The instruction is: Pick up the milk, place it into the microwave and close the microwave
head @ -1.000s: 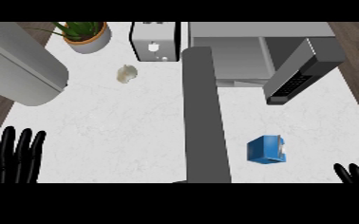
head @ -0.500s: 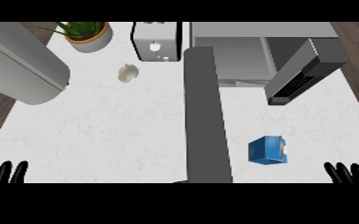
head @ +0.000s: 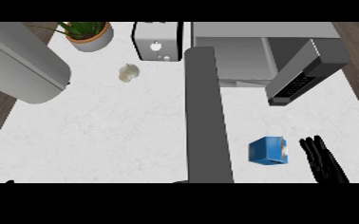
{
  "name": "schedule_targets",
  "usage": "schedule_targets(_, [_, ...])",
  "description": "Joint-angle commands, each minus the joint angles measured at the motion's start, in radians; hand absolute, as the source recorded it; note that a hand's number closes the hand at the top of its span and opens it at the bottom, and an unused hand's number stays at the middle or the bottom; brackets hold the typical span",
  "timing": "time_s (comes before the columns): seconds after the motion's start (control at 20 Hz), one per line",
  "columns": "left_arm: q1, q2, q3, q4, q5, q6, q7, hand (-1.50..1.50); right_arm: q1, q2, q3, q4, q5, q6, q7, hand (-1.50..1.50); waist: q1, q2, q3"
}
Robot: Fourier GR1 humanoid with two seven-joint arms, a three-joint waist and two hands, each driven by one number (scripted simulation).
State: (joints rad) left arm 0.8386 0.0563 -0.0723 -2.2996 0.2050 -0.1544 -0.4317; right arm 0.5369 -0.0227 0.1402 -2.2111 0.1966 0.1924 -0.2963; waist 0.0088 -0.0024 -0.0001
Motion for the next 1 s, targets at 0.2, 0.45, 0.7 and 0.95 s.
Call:
schedule_targets(0.2, [0.113,-0.032,-0.010,-0.034,0.000,-0.058,-0.066,-1.50,-0.125,-0.012,-0.079,0.189,0.040,-0.040,-0.050,-1.50,0.001,0.000,0.000])
schedule_targets(0.45, [0.181,0.012,0.092,0.006,0.062,-0.152,-0.159,-1.50,-0.208,-0.016,-0.131,0.346,0.082,-0.097,-0.114,-1.50,0.009,-0.001,0.000])
schedule_targets(0.7, [0.180,-0.042,0.040,0.048,0.013,-0.166,-0.174,-1.50,-0.257,-0.040,-0.192,0.466,0.078,-0.117,-0.149,-1.50,0.006,0.000,0.000])
schedule_targets(0.95, [0.213,-0.036,0.083,-0.005,0.035,-0.199,-0.152,-1.50,-0.319,-0.044,-0.194,0.639,0.101,-0.126,-0.236,-1.50,0.004,0.001,0.001])
